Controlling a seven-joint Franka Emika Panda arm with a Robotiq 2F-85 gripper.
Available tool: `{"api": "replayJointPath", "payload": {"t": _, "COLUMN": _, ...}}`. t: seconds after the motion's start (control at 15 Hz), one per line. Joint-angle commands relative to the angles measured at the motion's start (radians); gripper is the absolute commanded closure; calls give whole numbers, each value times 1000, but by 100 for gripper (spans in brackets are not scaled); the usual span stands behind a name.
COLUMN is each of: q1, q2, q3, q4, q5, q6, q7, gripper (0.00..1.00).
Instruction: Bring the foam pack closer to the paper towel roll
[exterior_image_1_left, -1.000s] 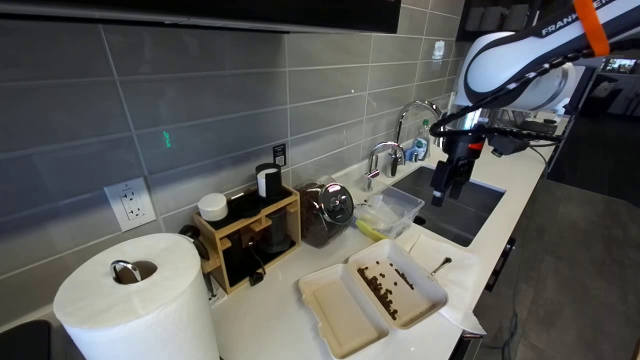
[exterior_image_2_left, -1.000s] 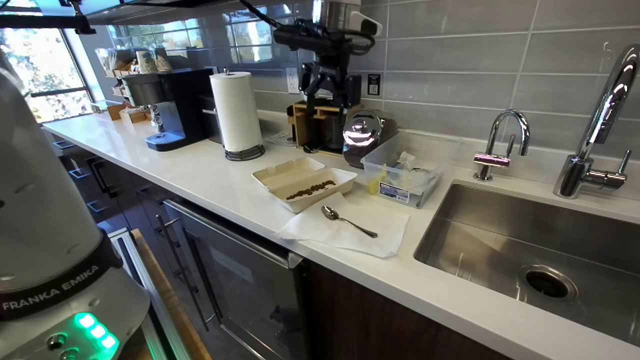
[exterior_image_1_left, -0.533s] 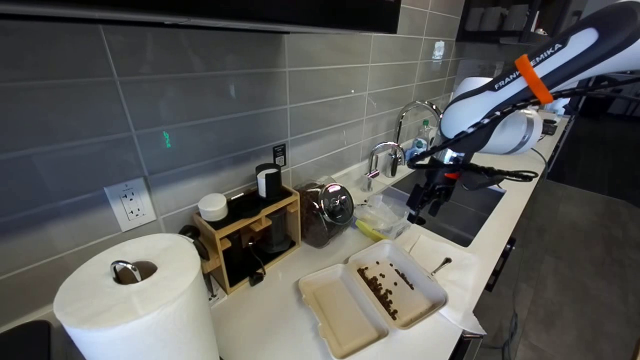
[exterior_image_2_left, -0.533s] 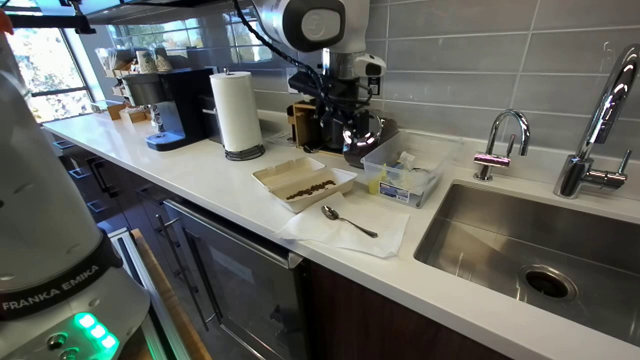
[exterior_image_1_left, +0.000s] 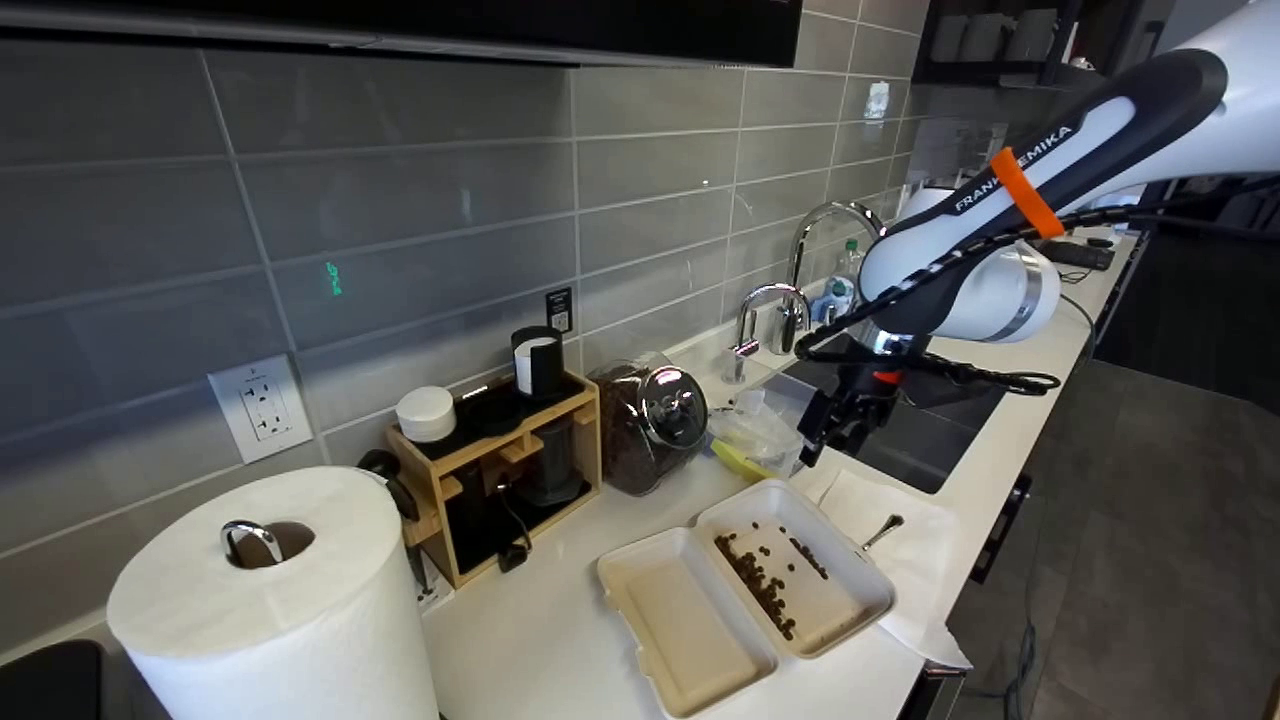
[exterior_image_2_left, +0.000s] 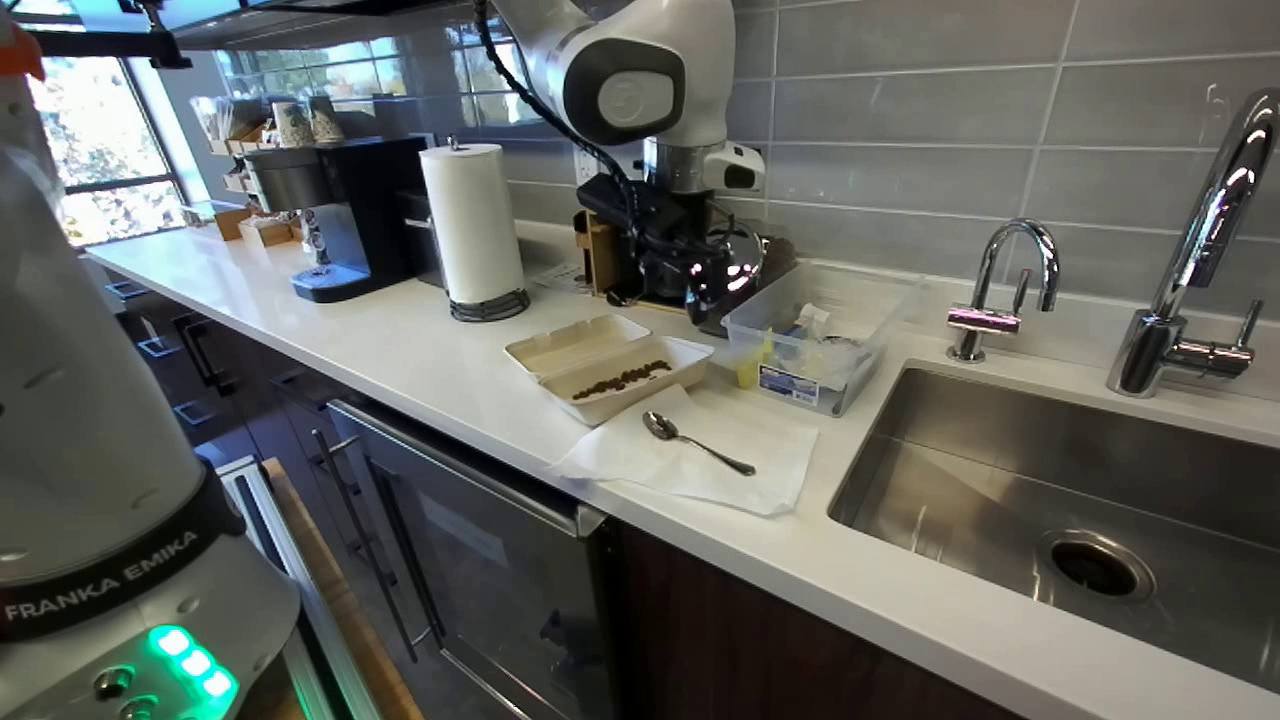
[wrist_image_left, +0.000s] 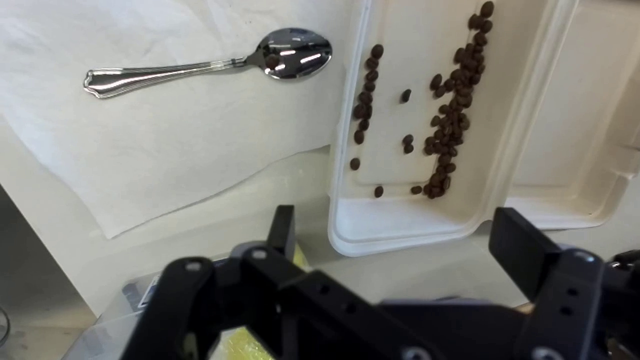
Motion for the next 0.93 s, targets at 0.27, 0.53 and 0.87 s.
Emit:
{"api": "replayJointPath", "payload": {"t": 0.27, "q1": -35, "q2": 121, "q3": 84, "q4": -2, "q5": 64, "q6": 154, "q7": 5, "gripper": 0}}
{"api": "replayJointPath", "payload": {"t": 0.53, "q1": -46, "q2": 195, "q3": 109, "q4": -12, "q5": 25, "q6": 301, "q7": 56, "gripper": 0}}
{"api": "replayJointPath", "payload": {"t": 0.87, "q1": -162, "q2": 251, "q3": 230, "q4": -4, "q5": 100, "q6": 338, "q7": 41, "gripper": 0}}
